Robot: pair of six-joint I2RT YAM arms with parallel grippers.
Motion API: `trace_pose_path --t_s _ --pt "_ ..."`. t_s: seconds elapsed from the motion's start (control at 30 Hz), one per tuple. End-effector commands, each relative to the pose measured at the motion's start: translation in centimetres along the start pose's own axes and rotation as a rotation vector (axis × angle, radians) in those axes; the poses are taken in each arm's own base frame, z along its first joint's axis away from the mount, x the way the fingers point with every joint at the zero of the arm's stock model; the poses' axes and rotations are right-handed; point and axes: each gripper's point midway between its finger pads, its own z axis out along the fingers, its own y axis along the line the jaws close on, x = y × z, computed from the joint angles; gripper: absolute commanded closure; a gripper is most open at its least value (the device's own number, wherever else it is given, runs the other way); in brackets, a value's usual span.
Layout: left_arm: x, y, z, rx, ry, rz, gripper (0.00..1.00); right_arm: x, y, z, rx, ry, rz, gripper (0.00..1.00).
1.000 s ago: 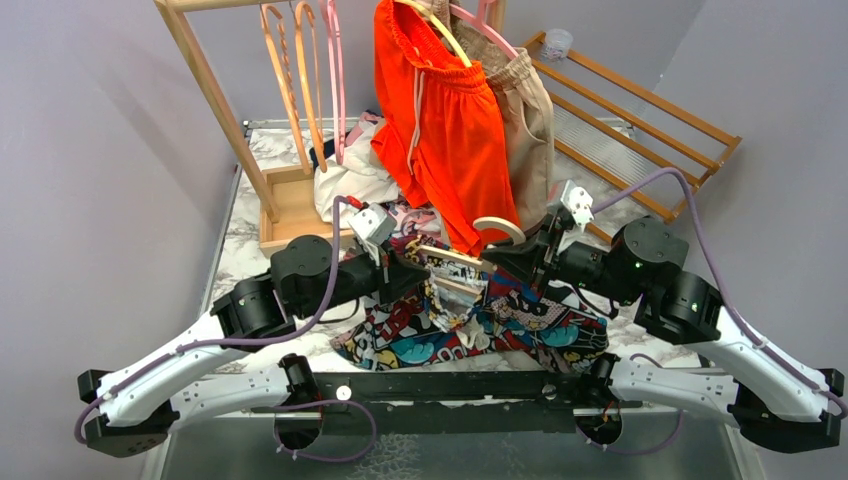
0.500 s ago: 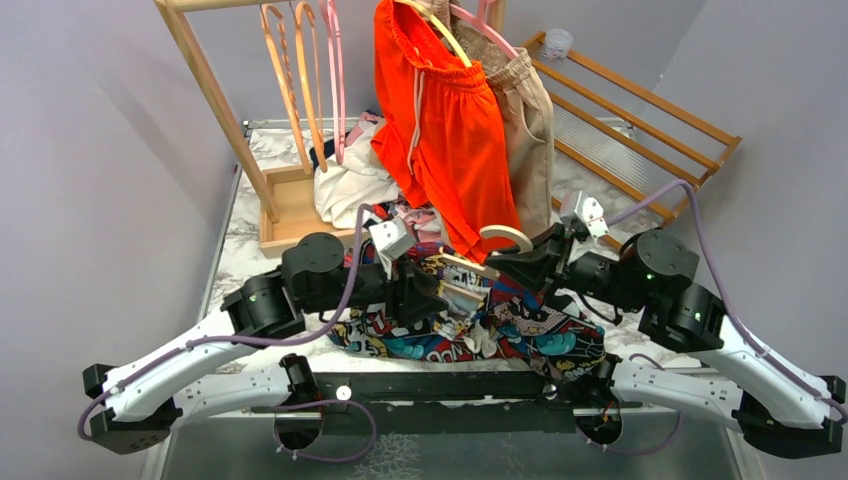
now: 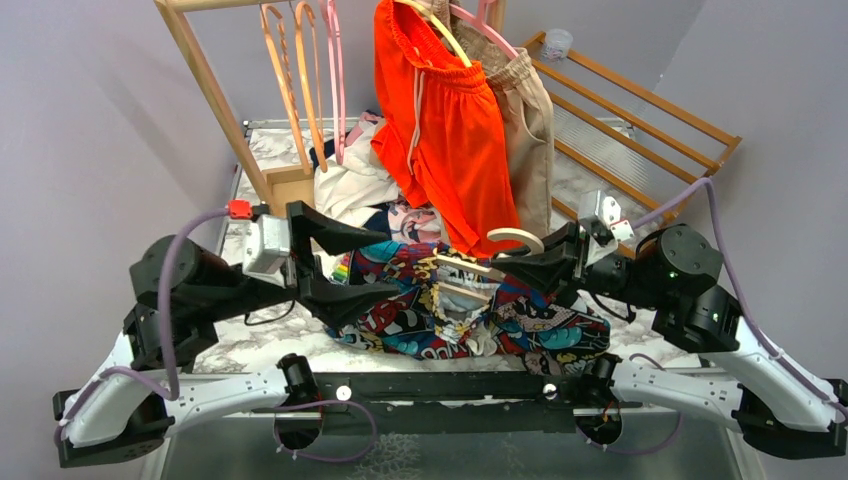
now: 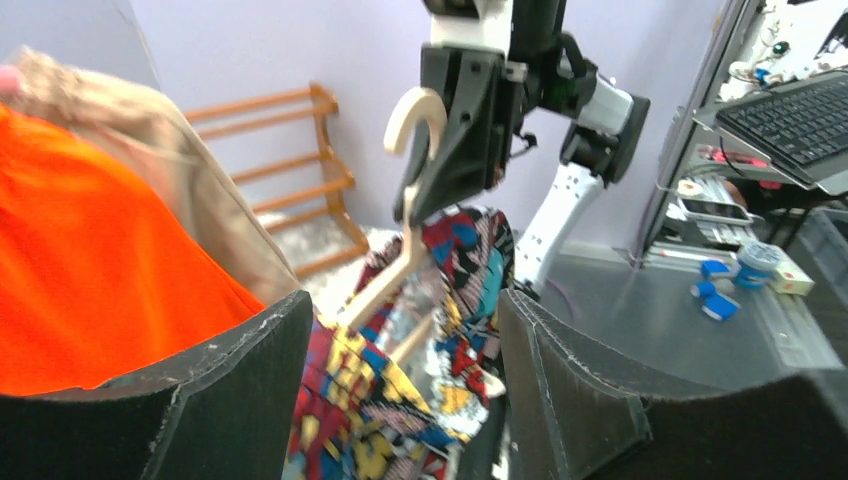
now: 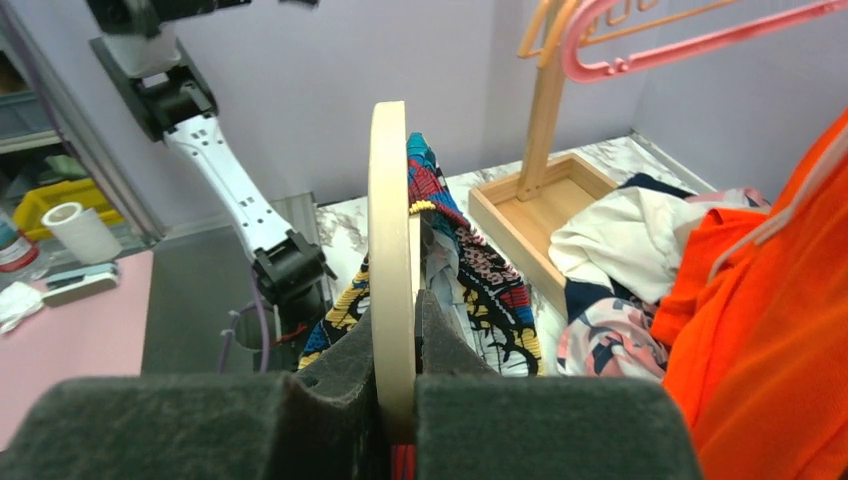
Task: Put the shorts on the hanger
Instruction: Hang the shorts on the hanger.
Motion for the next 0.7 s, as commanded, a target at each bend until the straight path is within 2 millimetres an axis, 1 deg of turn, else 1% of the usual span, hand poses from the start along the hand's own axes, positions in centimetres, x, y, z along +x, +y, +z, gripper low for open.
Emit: trace_pose_path --t_s 0.0,0.13,0.2,0.27,0.43,0.67 --pt "-0.9 0.9 2.1 0.011 0.022 0.145 0.29 -2.5 2.5 -0.1 -0.142 -0.036 -0.044 0.99" --pt "1.7 -1.1 4.6 0.196 0.105 0.170 0.30 -1.9 3.3 0.2 -0.197 0.000 -0.035 0.99" --pt "2.8 -1.9 5.4 0.278 0.136 0.180 0.29 -1.6 3.6 0.2 -0.218 0.015 -0.030 0.99" --pt "3.8 -2.3 5.9 0.326 0.160 0.189 0.29 -1.3 3.9 0.2 -0.233 0.029 -0.024 0.99" --pt "5.9 -1.9 6.8 0.359 0.215 0.226 0.29 -1.3 4.1 0.2 -0.249 0.040 -0.026 0.99" --pt "9.0 -1.1 7.2 0.354 0.320 0.215 0.28 -1.1 4.1 0.4 -0.251 0.047 -0.034 0.99"
